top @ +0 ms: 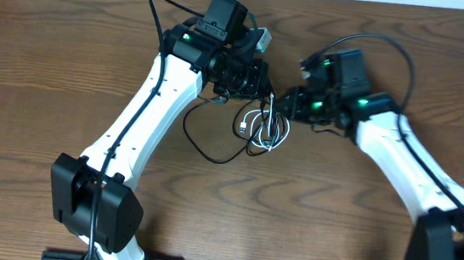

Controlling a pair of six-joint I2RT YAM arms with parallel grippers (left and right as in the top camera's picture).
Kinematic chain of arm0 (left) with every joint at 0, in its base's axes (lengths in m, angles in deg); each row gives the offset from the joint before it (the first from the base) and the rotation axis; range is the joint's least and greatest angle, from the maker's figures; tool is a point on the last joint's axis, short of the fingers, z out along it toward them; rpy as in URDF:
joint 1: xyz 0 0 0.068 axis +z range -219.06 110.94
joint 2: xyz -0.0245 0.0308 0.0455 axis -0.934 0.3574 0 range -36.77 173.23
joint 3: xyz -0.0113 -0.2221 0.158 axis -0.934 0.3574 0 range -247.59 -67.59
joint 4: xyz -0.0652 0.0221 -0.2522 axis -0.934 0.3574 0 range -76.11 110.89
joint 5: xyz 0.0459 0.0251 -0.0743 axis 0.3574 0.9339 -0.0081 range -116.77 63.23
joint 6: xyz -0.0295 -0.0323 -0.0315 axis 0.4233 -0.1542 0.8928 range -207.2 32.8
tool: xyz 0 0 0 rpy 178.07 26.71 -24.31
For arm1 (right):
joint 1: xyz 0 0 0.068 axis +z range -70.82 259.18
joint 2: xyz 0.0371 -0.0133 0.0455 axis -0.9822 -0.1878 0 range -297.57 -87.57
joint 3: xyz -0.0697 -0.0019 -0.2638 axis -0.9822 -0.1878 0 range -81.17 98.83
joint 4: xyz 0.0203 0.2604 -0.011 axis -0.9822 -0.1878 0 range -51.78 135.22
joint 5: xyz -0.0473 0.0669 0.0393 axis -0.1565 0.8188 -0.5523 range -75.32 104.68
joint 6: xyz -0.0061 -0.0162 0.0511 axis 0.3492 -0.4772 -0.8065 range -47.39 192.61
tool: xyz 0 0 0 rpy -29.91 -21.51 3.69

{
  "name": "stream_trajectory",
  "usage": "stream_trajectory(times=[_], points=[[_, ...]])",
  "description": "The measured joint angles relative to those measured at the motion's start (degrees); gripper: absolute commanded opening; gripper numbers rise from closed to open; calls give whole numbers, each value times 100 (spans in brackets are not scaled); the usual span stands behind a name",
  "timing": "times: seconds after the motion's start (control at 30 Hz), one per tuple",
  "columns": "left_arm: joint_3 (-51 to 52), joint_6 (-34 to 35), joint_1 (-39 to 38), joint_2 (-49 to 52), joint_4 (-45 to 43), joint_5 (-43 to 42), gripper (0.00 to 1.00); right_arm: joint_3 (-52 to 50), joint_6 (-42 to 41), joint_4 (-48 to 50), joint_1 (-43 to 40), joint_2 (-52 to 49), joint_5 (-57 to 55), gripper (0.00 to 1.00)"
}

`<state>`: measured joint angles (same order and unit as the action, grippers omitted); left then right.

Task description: Untangle cables

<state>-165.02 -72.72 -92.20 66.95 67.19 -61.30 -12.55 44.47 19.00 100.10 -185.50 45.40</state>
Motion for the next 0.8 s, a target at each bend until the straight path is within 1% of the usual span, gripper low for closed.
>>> stream_trajectory(times=[0.07,0.1,0.23,0.43,0.57,0.67,0.8], points=[[0,0,0,0,15,0,7,0,-103,175,144,-221,22,20],[0,0,0,0,31,0,8,0,-142,286,208,-345,31,18],[0,0,0,0,46,0,7,0,-254,643,354,-717,55,1],[0,-20,11,0,52,42,7,0,-293,682,332,-839,44,1],[0,-28,168,0,144,190,7,0,-170,455,90,-684,63,1],[0,-42,448,0,210,339,7,0,-2,210,-293,-216,186,1],[0,-42,929,0,251,584,7,0,136,85,-1012,828,505,1]])
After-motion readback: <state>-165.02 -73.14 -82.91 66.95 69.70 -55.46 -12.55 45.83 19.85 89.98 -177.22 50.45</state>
